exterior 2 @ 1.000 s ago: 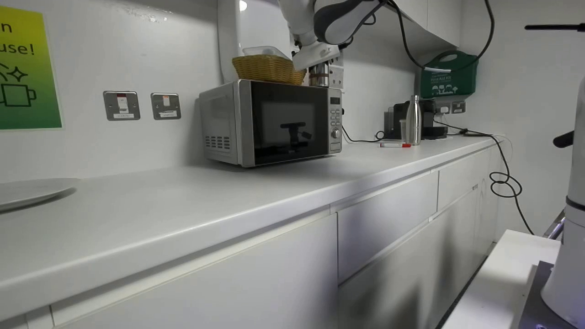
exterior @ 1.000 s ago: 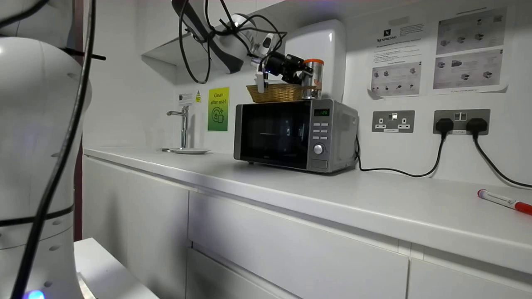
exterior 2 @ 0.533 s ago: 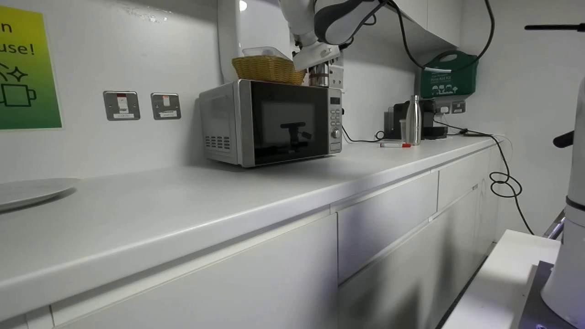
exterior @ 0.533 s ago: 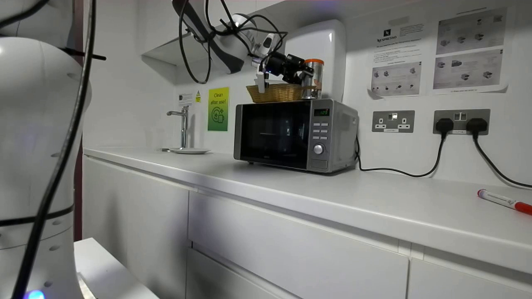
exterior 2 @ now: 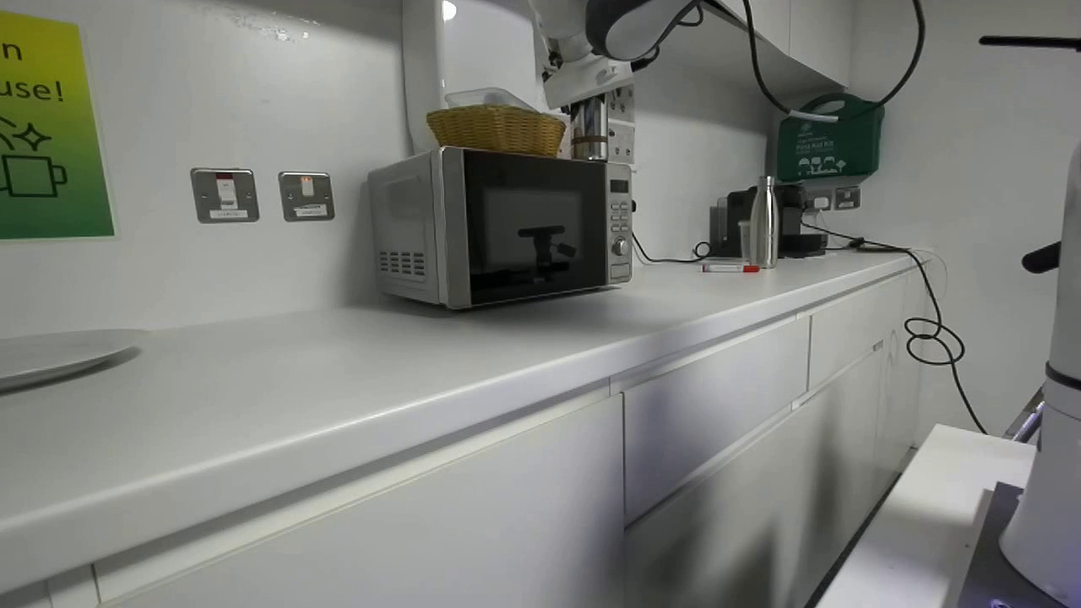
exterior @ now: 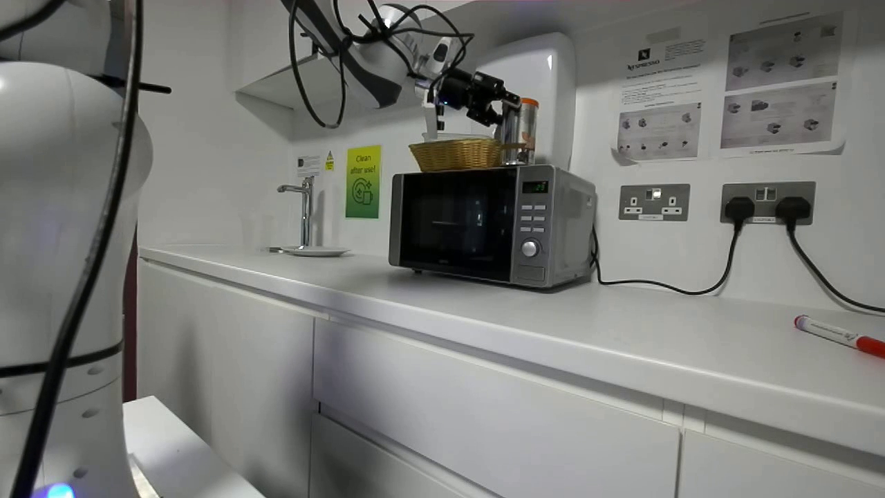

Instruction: Put the silver can on top of the microwave

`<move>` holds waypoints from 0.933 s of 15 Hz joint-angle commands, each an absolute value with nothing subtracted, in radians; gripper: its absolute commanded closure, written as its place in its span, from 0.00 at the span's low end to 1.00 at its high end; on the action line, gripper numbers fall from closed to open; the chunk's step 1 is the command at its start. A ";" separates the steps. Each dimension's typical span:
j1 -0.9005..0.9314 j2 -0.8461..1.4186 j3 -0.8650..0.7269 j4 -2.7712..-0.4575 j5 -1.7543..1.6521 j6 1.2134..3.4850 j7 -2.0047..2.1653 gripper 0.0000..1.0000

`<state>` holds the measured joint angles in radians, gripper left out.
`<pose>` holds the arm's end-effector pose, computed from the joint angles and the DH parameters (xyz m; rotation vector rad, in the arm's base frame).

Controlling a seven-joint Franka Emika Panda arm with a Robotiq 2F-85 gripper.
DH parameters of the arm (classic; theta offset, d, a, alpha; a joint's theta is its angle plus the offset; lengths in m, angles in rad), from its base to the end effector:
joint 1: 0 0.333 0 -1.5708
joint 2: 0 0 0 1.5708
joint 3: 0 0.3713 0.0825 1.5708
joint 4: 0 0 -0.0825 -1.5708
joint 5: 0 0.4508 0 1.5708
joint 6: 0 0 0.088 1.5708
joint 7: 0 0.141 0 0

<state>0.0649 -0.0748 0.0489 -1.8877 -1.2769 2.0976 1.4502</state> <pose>0.6534 0.0009 0.6246 2.0090 -0.8342 1.2417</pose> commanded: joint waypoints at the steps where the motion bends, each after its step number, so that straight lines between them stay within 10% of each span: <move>1: 0.068 -0.145 0.060 -1.893 -1.224 2.070 1.352 0.00; 14: 0.059 -0.358 0.062 -2.096 -0.440 2.001 0.735 0.00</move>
